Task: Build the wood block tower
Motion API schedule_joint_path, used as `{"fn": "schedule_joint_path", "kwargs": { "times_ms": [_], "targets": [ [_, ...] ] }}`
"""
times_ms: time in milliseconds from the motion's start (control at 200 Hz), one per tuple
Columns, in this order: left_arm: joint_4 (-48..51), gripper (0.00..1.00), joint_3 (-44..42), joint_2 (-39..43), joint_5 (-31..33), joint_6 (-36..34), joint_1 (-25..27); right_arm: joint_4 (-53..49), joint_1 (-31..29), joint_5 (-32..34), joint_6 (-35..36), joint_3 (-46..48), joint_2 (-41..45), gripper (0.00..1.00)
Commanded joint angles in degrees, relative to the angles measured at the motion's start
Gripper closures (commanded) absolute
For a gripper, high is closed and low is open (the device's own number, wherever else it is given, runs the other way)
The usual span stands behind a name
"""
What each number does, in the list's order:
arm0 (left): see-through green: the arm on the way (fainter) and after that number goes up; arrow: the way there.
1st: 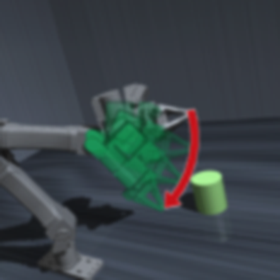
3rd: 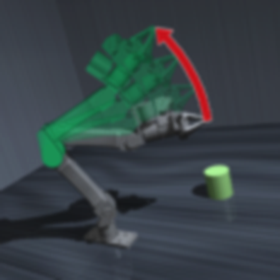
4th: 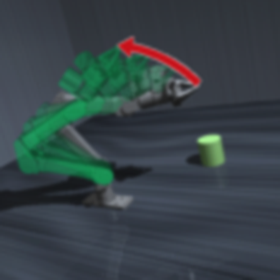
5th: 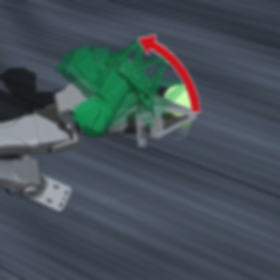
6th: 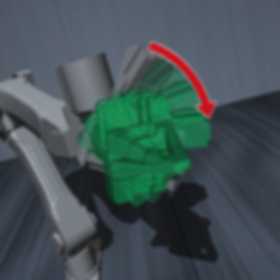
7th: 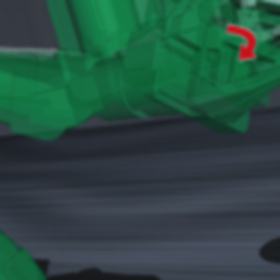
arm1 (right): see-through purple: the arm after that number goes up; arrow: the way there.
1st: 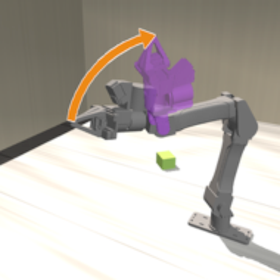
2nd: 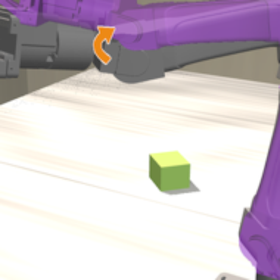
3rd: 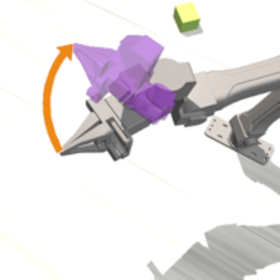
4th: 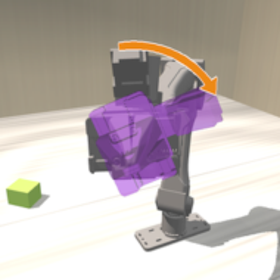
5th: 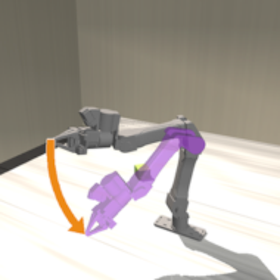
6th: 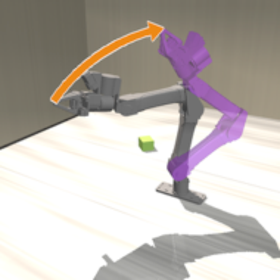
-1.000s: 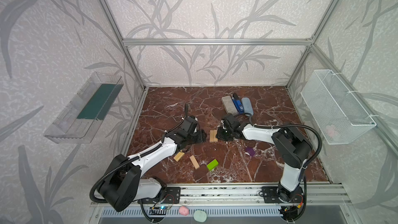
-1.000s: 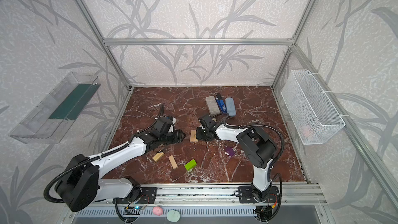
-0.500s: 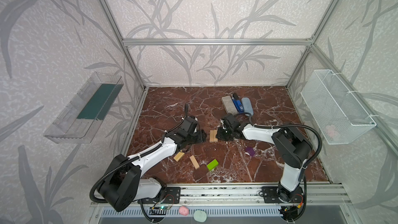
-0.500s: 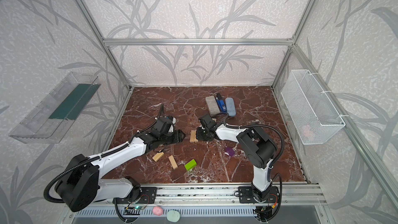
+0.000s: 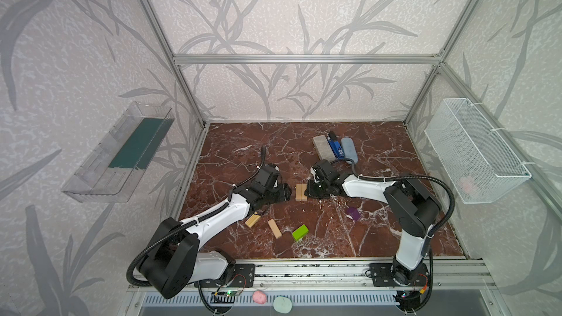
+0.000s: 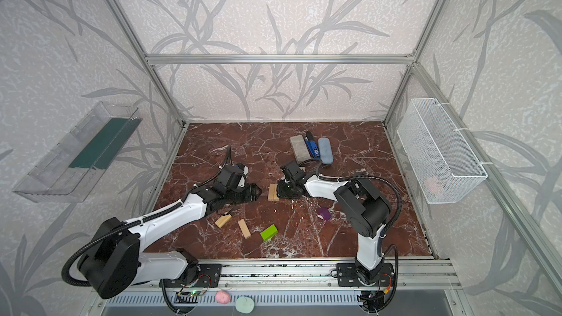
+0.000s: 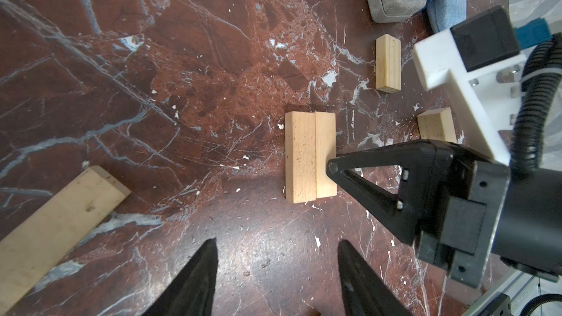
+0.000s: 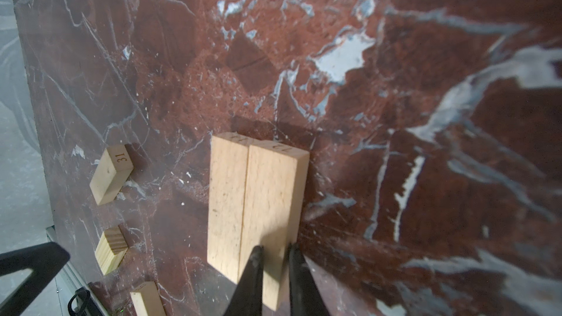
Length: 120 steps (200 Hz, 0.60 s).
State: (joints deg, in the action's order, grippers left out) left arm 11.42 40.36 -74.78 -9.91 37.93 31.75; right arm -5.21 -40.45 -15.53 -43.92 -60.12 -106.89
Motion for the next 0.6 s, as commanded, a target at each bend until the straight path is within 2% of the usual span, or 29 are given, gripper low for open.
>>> {"fn": "schedule_joint_path", "kwargs": {
  "times_ms": [0,270,595],
  "targets": [
    [0.62,0.38,1.81,0.61,1.19,-0.75,-0.33,-2.30,-0.33,-0.73,1.35,-0.13,-0.25,0.82],
    [0.72,0.38,1.84,0.40,1.25,-0.84,-0.30,-2.70,-0.25,-0.43,2.08,-1.58,-0.77,0.82],
    [0.84,0.38,2.37,0.24,0.96,-0.71,-0.35,-3.65,-0.25,-0.30,2.83,-3.92,0.09,0.76]
  ]
}}
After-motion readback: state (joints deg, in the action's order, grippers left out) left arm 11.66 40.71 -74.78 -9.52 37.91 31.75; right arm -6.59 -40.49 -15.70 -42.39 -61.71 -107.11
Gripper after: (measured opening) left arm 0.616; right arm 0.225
